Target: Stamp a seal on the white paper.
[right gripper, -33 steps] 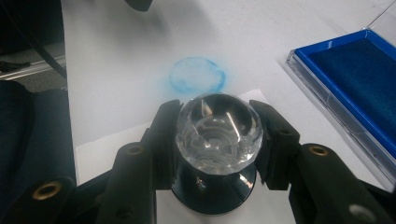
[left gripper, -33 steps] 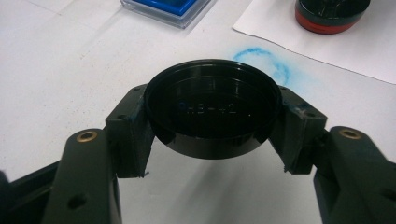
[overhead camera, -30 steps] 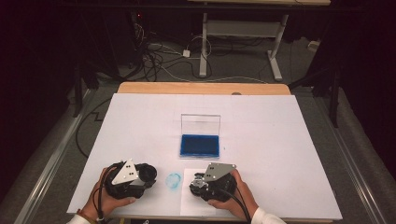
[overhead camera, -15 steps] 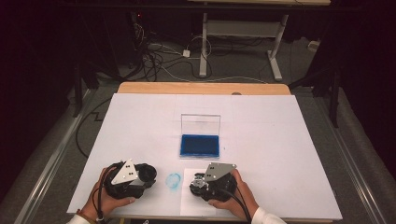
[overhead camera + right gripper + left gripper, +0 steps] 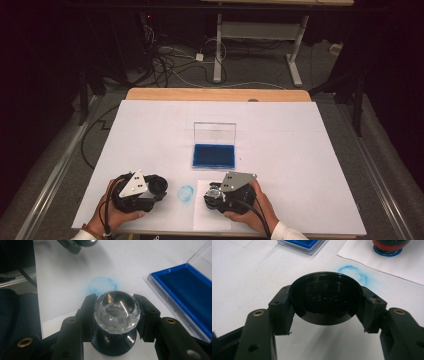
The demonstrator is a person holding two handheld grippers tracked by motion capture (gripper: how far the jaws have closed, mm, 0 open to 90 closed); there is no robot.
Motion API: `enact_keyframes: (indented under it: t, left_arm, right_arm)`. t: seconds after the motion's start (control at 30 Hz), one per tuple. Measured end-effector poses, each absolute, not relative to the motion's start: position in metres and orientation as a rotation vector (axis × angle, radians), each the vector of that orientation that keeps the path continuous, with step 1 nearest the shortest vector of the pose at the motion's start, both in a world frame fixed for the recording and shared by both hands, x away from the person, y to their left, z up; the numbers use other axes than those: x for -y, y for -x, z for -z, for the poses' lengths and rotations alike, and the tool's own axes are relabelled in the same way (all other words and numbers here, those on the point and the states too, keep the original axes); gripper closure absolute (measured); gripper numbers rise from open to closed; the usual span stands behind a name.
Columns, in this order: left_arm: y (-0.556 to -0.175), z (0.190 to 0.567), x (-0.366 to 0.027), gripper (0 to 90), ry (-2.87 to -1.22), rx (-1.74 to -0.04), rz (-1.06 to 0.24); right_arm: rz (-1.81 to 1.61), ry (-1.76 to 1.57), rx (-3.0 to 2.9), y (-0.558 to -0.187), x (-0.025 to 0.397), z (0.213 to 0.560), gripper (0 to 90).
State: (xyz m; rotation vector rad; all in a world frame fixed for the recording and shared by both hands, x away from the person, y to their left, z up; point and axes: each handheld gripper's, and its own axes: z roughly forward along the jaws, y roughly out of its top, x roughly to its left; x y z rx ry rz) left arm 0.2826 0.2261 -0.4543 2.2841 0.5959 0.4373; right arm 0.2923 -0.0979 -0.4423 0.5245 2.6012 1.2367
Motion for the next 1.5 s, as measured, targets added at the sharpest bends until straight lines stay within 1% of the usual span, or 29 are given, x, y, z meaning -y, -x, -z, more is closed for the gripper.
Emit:
enact_keyframes:
  t: [0.2, 0.63, 0.83, 1.5]
  left_arm:
    - [-0.283, 0.454, -0.226, 36.5, -2.285, -0.595, -0.437]
    - [-0.282, 0.454, -0.227, 36.6, -2.279, -0.598, -0.438]
    - [-0.282, 0.454, -0.225, 36.6, -2.279, -0.593, -0.439]
    - [-0.287, 0.458, -0.224, 36.6, -2.275, -0.599, -0.416]
  right_arm:
    - [-1.285, -0.552, -2.565, -0.294, 0.105, 0.432, 56.7]
    - [-1.309, -0.558, -2.552, -0.294, 0.106, 0.428, 56.7]
    - [-1.344, -0.558, -2.521, -0.293, 0.109, 0.419, 56.7]
    - [-1.401, -0.573, -2.421, -0.3, 0.132, 0.395, 56.7]
